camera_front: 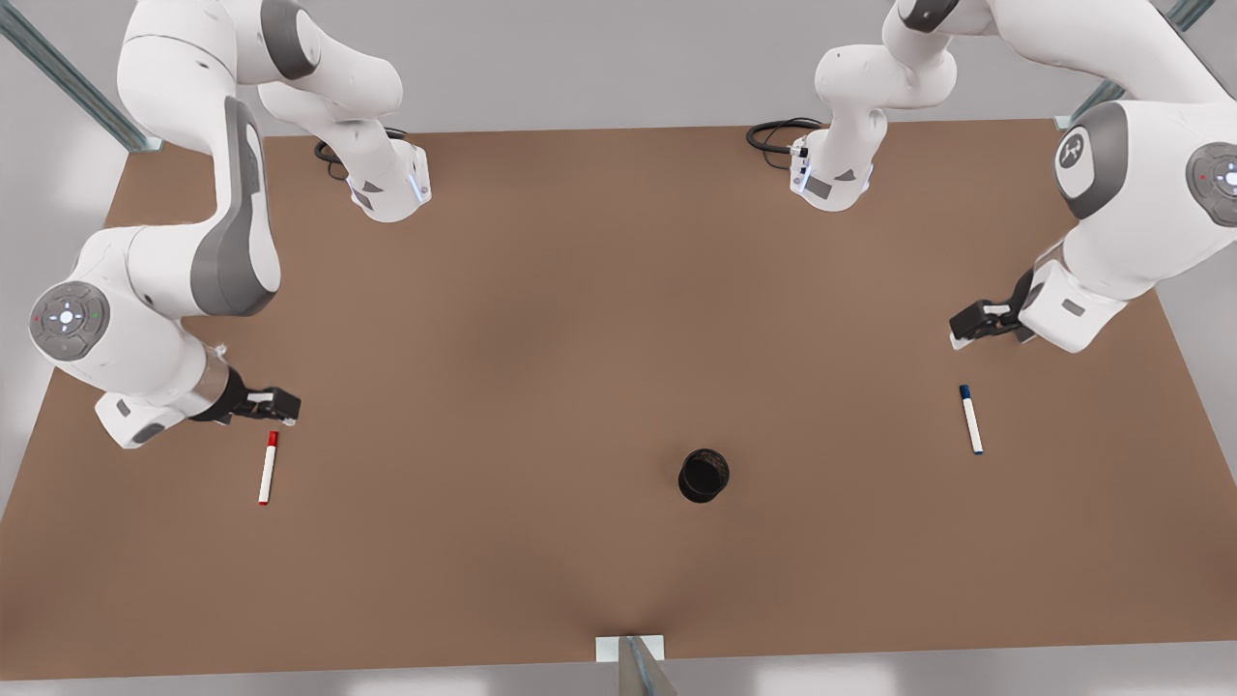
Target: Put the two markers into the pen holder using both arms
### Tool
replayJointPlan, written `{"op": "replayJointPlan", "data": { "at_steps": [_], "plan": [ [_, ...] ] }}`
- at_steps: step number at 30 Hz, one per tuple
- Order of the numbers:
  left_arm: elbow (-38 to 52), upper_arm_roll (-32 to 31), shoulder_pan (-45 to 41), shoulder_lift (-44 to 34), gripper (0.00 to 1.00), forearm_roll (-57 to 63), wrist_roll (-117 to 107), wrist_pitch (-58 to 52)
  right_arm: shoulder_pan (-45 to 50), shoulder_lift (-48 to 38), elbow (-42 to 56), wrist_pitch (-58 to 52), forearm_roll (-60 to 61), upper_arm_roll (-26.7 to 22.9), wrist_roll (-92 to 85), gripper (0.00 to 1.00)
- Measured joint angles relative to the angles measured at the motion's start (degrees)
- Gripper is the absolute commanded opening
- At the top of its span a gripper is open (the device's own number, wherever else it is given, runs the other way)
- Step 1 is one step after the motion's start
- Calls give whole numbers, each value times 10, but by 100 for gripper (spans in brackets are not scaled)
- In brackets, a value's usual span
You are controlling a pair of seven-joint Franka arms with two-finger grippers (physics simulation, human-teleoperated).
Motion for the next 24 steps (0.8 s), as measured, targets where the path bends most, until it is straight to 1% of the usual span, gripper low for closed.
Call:
{"op": "replayJointPlan", "data": {
  "at_steps": [2,4,5,7,8,11,15,17,19,20,22,24],
  "plan": [
    [0,0,2,23,100,1,8,-1,-3,9,0,5,0,0,0,100],
    [-1,3,21,70,100,6,16,11,-21,37,1,15,0,0,-1,100],
    [-9,3,43,101,100,9,20,29,-38,59,1,26,0,0,-3,100],
    [-42,4,91,146,100,4,33,81,-70,120,12,60,0,-2,-14,100],
    [-77,4,113,155,100,2,43,116,-82,155,18,84,1,-2,-22,100],
    [-155,4,162,180,100,-3,79,230,-101,210,19,139,3,-2,-42,99],
    [-184,4,180,219,99,-6,123,334,-129,263,15,203,4,0,-69,100],
    [-200,3,189,240,95,-8,146,377,-142,281,12,234,7,1,-85,99],
    [-216,3,190,251,80,-9,168,417,-157,290,7,260,10,1,-101,99],
    [-219,3,192,255,77,-10,178,433,-160,295,7,272,11,2,-108,99],
    [-222,3,192,263,72,-10,197,458,-163,303,5,293,13,2,-123,99],
    [-223,3,193,272,68,-10,216,476,-162,307,-4,308,13,2,-136,97]
  ]
}}
